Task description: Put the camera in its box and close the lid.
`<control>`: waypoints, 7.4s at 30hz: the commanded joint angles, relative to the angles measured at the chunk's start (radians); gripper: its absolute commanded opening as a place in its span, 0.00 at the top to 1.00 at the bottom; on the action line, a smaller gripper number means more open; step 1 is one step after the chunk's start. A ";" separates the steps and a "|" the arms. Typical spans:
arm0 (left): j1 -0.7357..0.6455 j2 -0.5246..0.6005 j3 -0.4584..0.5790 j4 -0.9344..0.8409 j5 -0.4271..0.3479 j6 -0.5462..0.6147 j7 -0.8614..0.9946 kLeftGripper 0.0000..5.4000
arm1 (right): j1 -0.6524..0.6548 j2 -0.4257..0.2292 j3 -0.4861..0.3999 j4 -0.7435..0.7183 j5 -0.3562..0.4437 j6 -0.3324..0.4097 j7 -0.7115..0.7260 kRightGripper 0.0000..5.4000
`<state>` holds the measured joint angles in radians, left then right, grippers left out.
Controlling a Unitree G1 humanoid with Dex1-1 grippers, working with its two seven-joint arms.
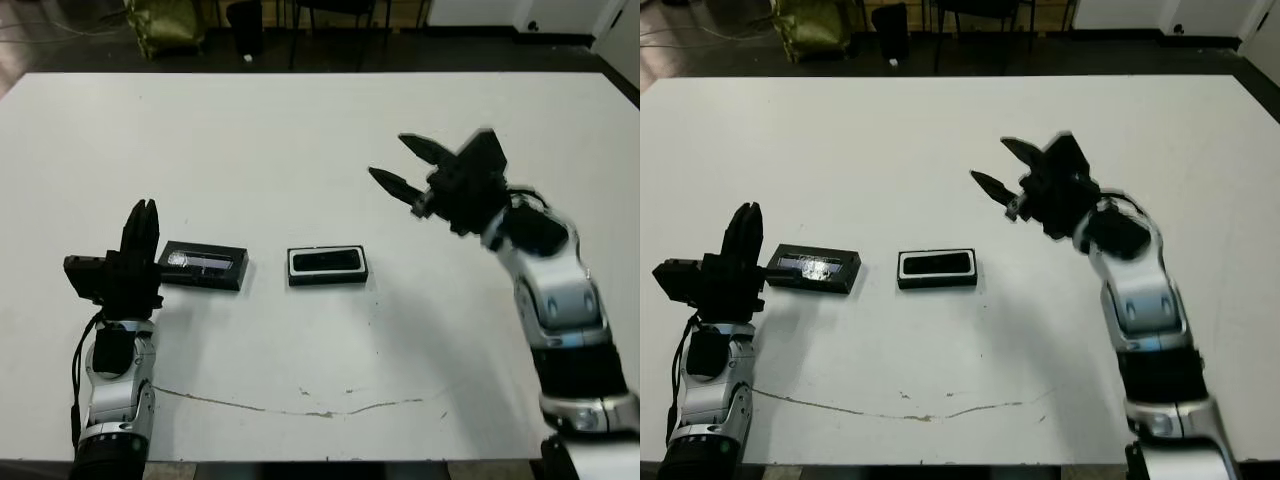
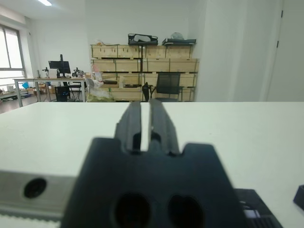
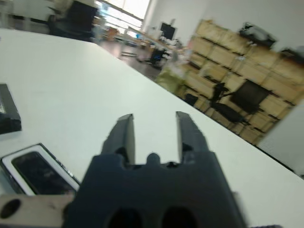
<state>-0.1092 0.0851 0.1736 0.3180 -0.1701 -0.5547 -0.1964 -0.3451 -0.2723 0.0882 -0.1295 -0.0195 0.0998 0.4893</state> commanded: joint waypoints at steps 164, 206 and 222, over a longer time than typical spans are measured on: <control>-0.578 0.731 -0.348 0.110 0.016 0.452 -1.346 0.00 | 0.253 0.052 -0.191 -0.084 0.317 0.060 -0.134 1.00; -0.606 0.660 -0.455 0.086 0.437 0.641 -0.724 1.00 | 0.275 0.051 -0.197 -0.090 0.325 0.064 -0.133 1.00; -0.572 0.620 -0.576 0.061 0.628 0.564 -0.656 1.00 | 0.281 0.054 -0.193 -0.082 0.319 0.052 -0.137 1.00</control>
<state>-0.6975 0.7092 -0.3813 0.3592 0.4376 -0.0068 -0.8335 -0.0805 -0.2155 -0.1036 -0.2247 0.3021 0.1527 0.3523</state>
